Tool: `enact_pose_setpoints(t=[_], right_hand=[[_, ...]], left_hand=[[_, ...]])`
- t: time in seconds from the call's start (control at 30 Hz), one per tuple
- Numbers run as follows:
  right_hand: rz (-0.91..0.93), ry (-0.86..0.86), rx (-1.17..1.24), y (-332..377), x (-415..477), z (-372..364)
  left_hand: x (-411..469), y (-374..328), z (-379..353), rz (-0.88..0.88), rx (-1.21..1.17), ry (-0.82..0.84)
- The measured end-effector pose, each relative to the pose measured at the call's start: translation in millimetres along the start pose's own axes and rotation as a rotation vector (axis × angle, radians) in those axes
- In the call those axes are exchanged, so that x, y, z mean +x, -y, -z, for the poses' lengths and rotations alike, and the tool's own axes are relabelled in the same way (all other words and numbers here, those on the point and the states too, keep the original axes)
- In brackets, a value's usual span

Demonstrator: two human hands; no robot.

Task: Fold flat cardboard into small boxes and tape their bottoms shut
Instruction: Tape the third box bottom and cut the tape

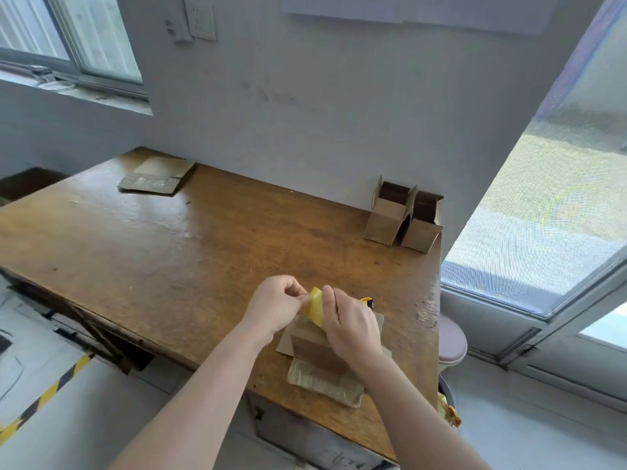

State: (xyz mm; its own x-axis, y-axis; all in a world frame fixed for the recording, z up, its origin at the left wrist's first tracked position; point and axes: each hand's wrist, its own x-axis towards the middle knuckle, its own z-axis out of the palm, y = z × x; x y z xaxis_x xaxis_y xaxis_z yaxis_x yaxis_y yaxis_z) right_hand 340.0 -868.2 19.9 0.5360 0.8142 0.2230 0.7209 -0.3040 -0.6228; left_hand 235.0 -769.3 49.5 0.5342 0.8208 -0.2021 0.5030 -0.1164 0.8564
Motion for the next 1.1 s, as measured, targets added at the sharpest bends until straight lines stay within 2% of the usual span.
enact_pose_setpoints(t=[0.17, 0.33, 0.5, 0.67, 0.73, 0.93, 1.1], right_hand=[[-0.066, 0.018, 0.059, -3, 5, 3], [-0.123, 0.071, 0.199, -9, 9, 3], [-0.142, 0.086, 0.432, -23, 12, 14], [-0.152, 0.076, 0.429, -28, 14, 11], [-0.183, 0.083, 0.454, -30, 13, 9], [-0.189, 0.142, 0.299, -27, 18, 13], [-0.091, 0.126, -0.021, -13, 37, 33]], left_hand=[[-3, -4, 1, -0.047, -0.311, 0.12], [2, 11, -9, 0.023, -0.453, 0.09], [10, 21, -29, 0.151, -0.604, -0.009], [13, 27, -41, 0.361, -1.001, 0.085], [14, 30, -44, 0.412, -1.075, 0.08], [25, 34, -42, 0.479, -1.047, 0.094], [28, 38, -53, 0.379, -0.792, 0.114]])
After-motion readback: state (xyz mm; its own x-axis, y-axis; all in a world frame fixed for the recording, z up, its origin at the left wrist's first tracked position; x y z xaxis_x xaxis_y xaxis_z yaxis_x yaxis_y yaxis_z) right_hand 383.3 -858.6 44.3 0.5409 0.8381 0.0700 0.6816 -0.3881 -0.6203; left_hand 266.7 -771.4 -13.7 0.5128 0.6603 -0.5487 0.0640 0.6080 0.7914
